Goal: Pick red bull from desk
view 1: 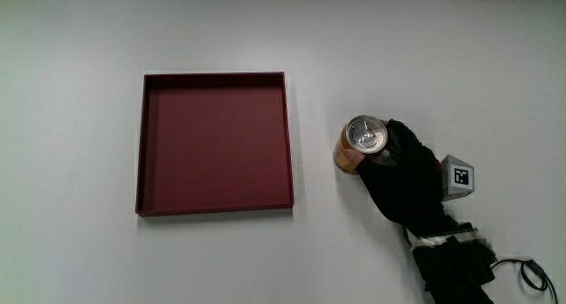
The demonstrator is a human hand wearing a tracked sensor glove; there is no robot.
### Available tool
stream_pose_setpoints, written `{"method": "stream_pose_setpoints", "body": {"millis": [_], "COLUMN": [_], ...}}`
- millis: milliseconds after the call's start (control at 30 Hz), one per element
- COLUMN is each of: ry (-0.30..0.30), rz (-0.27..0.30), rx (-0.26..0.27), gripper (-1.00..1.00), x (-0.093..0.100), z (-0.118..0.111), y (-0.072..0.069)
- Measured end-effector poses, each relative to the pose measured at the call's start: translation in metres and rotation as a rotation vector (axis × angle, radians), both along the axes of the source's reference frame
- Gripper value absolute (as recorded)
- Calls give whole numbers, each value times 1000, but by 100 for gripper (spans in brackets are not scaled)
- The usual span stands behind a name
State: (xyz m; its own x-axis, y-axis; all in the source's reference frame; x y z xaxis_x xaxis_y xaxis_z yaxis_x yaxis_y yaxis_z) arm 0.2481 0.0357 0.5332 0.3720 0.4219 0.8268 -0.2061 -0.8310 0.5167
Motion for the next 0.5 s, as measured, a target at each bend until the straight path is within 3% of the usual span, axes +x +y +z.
{"method": "stream_pose_setpoints", "body": {"millis": [267,367,500], "ry": [-47,-72,-101], "rz": [18,51,125], "rx": [13,24,63], "gripper": [0,0,18], "x": [-4,-3,-2], "z": [4,6,7], "y": [-2,-1,0]}}
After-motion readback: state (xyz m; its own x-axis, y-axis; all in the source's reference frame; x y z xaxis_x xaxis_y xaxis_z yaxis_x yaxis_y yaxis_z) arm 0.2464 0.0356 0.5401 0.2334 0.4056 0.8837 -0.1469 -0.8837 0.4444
